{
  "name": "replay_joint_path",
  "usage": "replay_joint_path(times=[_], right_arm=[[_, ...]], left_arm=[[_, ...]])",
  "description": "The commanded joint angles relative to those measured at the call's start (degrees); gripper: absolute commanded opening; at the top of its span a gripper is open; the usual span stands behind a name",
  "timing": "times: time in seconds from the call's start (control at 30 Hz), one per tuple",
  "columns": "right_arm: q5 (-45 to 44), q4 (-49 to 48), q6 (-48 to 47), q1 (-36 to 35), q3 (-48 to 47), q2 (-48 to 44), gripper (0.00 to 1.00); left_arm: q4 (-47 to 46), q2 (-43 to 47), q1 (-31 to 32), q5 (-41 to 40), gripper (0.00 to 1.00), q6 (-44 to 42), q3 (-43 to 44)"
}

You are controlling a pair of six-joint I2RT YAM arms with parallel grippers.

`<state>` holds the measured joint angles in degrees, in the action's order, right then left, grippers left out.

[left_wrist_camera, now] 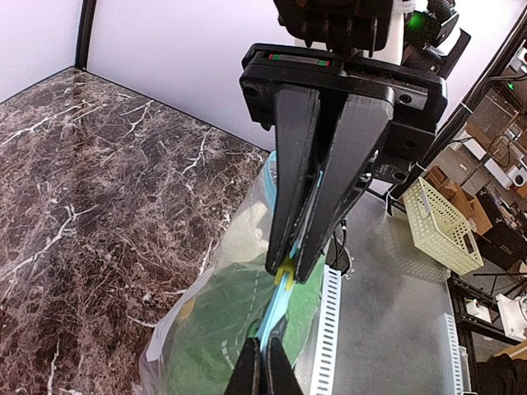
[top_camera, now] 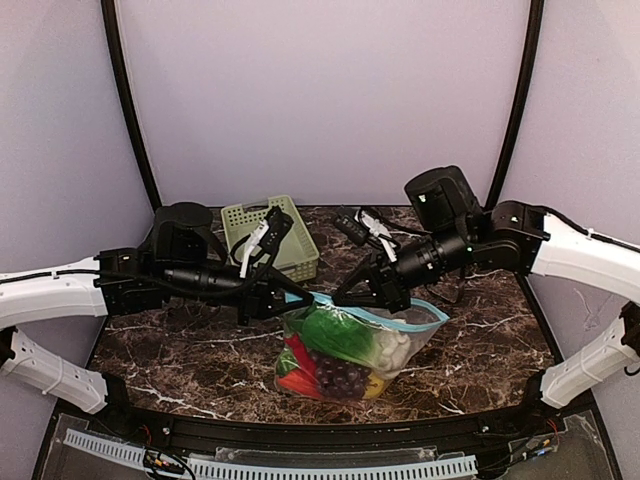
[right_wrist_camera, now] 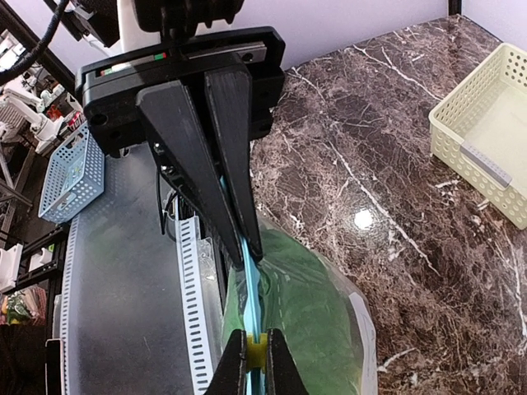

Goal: Place the food in the zip-top bag and seal the zipper
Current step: Zip the zipper on the zipper food storage bag.

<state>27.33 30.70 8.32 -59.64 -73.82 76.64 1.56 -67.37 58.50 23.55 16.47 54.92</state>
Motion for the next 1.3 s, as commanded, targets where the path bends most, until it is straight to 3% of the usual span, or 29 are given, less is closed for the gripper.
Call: replay_joint_path(times=[0.0,1.27], right_arm=[[-1.67,4.96,0.75,0.13,1.34,-2.90,0.00],[-7.13,7.62,2.79,1.07,6.18,-8.86,0.00]], left_arm=[[2.44,3.13,-0.67,-3.04,0.01,-0.56,-0.84],[5.86,4.66,-6.72,-11.22,0.01,4.93,-3.22]])
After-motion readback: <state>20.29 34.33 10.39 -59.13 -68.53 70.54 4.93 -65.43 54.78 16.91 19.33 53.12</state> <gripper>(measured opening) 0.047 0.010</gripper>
